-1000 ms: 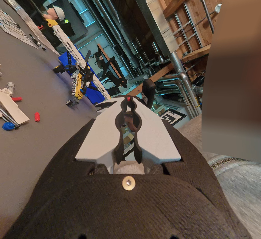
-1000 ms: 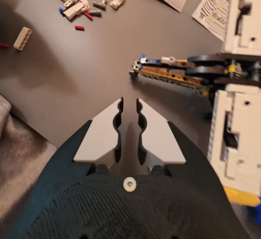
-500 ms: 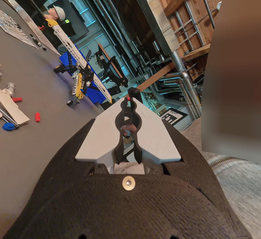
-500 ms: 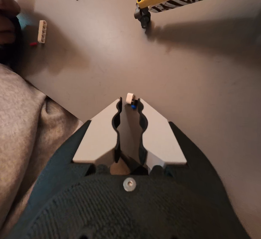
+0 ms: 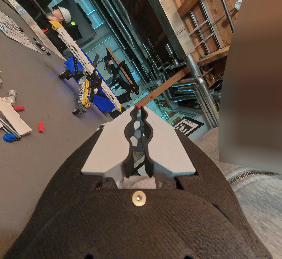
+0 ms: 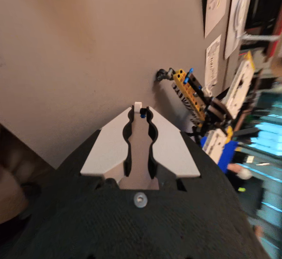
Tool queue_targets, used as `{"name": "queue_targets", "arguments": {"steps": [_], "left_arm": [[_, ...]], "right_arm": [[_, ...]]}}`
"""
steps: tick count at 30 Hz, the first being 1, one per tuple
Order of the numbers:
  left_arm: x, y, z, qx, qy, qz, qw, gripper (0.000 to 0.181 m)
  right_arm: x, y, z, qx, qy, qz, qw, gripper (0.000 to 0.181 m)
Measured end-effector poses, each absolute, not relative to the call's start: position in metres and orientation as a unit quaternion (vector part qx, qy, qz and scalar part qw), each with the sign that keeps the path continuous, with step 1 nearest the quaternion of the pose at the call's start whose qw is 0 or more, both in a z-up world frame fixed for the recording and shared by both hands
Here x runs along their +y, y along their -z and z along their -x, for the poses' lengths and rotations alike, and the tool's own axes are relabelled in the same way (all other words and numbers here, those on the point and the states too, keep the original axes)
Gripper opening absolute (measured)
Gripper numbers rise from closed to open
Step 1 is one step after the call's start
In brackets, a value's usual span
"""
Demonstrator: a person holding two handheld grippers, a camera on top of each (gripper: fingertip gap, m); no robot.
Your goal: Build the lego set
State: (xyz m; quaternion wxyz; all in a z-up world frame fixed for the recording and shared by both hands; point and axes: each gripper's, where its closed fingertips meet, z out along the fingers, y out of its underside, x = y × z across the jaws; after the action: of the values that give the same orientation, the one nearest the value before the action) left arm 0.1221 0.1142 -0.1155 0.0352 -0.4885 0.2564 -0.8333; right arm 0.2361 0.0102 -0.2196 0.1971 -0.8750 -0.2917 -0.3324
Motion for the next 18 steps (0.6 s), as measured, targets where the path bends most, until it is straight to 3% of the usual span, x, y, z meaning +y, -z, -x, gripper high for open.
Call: {"name": "queue_targets", "arguments": {"steps": [12,18], "left_arm": [[0.115,0.115,-0.122,0.255,0.834,0.488,0.035,0.002],[0.115,0.115,-0.122,0.255,0.834,0.488,0.035,0.001]], "right_arm": [[0.004,0.228,-0.223,-0.304,0.311,0.879,0.193,0.017],[0.006,0.216,-0.226,-0.155,0.162,0.935,0.277,0.029]]}}
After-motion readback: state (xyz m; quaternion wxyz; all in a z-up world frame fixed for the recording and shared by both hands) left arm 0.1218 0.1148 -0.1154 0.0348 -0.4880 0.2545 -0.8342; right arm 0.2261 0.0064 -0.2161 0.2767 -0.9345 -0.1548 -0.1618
